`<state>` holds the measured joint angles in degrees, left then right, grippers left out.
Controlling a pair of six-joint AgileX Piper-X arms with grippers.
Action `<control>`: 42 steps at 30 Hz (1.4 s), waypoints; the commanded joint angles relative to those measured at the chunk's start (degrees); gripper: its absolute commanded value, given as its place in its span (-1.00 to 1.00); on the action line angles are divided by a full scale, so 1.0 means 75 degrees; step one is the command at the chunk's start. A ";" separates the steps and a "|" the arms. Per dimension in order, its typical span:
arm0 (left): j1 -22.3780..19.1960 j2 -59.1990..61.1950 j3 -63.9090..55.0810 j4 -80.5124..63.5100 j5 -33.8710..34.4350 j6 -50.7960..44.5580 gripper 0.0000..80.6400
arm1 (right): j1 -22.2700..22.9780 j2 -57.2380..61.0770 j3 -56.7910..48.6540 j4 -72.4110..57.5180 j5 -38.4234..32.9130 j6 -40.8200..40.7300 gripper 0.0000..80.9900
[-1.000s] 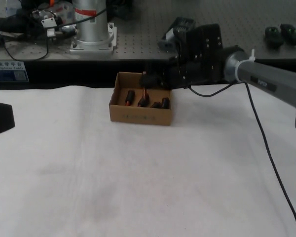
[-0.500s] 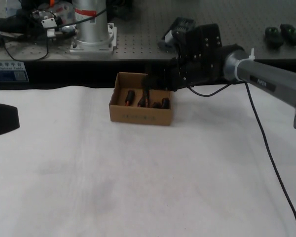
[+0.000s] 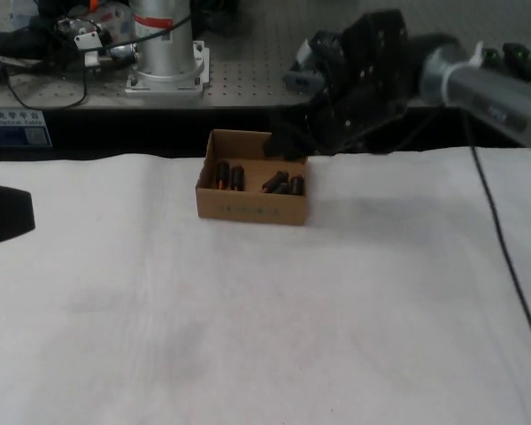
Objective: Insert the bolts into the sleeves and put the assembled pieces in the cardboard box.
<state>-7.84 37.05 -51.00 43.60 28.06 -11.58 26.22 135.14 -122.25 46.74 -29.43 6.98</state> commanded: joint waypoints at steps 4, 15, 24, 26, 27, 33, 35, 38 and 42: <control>0.0025 -0.0001 0.0099 0.0017 -0.0115 0.0796 0.35 | -0.0029 -0.1133 -0.0108 0.3044 0.0650 -0.1589 -0.23; 0.0025 -0.0001 0.1559 0.0001 -0.0114 0.0870 0.35 | 0.0218 -0.3515 0.1155 0.4244 0.1040 -0.2136 -0.23; 0.0025 -0.0001 0.3018 -0.0517 -0.0114 0.0800 0.35 | 0.0632 -0.7360 0.5653 0.3484 0.1695 -0.1953 -0.23; 0.0025 -0.0001 0.3252 -0.0517 -0.0088 0.0800 0.35 | 0.0662 -0.8309 0.6712 0.3180 0.1732 -0.1652 -0.23; 0.0025 -0.0001 0.3392 -0.0559 -0.0057 0.0800 0.35 | 0.0665 -0.8836 0.7289 0.2976 0.1760 -0.1460 -0.23; 0.0025 -0.0001 0.4319 -0.1615 0.0037 0.0070 0.35 | 0.0665 -1.1830 1.0227 0.1752 0.1763 0.0231 -0.23; 0.0025 -0.0001 0.4678 -0.2129 0.0255 -0.0334 0.35 | 0.0665 -1.2783 1.0977 0.1438 0.1763 0.0931 -0.23; 0.0025 -0.0001 0.5192 -0.2684 0.0435 -0.0925 0.35 | 0.0665 -1.3979 1.2025 0.1053 0.1800 0.1838 -0.23; 0.0025 -0.0001 0.5841 -0.2963 0.0433 -0.1620 0.35 | 0.0665 -1.5406 1.3266 0.0776 0.2001 0.2829 -0.23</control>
<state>-7.84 37.05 -10.33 23.57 30.38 -17.94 31.22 26.80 -28.72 55.28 -15.30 22.09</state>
